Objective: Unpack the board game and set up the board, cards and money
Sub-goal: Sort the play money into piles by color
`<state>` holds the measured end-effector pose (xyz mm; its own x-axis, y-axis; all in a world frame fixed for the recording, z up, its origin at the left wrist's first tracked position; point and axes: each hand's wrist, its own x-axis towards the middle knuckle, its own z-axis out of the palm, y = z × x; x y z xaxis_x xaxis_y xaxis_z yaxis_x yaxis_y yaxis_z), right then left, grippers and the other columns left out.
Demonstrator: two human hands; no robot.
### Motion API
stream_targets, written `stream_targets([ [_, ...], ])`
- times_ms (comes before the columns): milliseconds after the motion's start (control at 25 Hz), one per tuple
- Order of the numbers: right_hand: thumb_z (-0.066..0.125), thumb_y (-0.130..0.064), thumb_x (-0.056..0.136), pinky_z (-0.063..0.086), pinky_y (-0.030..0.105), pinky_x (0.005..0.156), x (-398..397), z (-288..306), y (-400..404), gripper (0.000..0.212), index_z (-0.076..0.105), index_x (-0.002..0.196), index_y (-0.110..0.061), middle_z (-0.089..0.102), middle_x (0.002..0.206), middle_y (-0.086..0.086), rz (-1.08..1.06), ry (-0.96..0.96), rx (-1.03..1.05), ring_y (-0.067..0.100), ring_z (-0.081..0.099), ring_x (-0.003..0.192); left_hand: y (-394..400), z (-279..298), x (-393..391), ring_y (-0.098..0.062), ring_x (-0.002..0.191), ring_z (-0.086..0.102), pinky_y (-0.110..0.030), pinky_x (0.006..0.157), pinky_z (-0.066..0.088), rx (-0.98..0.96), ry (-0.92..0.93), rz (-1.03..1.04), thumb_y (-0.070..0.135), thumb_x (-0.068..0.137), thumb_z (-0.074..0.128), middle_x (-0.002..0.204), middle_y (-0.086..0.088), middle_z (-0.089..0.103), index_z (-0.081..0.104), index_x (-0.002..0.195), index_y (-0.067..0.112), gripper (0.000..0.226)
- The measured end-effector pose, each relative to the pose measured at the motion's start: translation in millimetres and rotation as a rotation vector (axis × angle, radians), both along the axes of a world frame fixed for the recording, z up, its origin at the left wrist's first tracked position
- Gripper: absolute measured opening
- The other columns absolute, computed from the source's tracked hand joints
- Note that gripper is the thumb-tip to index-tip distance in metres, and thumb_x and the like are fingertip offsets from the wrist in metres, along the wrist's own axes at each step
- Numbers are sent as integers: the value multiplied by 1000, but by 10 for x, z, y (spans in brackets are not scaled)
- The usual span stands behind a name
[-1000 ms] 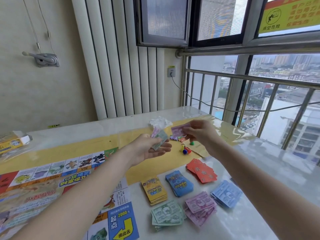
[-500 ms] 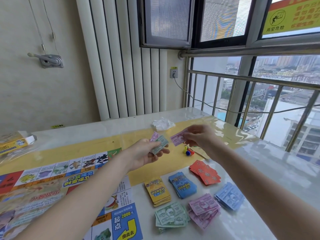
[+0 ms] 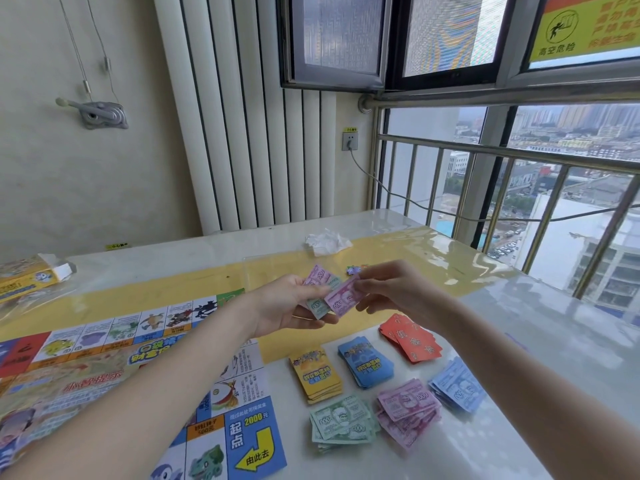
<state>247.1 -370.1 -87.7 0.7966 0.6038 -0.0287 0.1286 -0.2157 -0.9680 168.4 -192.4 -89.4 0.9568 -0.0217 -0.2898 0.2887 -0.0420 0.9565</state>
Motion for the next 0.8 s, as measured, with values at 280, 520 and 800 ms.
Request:
stream_targets([
  [280,63,-1,83,52,19,54,-31,-2,-55,5,65,88,0,66,74,14,11,-3,-39,15,63,57,-21,-36,-31,-8,67,67,-18,56,51,86,11,-76,19,93,53,83,-5,72,59,105,7,18],
  [520,65,-10,82,34,25,57,-17,115,-90,5,70,80,-10,64,81,12,63,-48,-52,19,46,69,-74,70,-51,-5,60,55,-13,50,41,154,-8,-223,15,94,53,93,-8,71,62,105,9,16],
  [800,65,0,80,41,23,57,-84,185,-166,20,64,100,-3,66,81,12,-171,-52,110,19,51,67,-229,94,-47,-6,63,62,-15,53,45,174,-16,-193,11,95,49,95,-8,71,62,105,10,17],
])
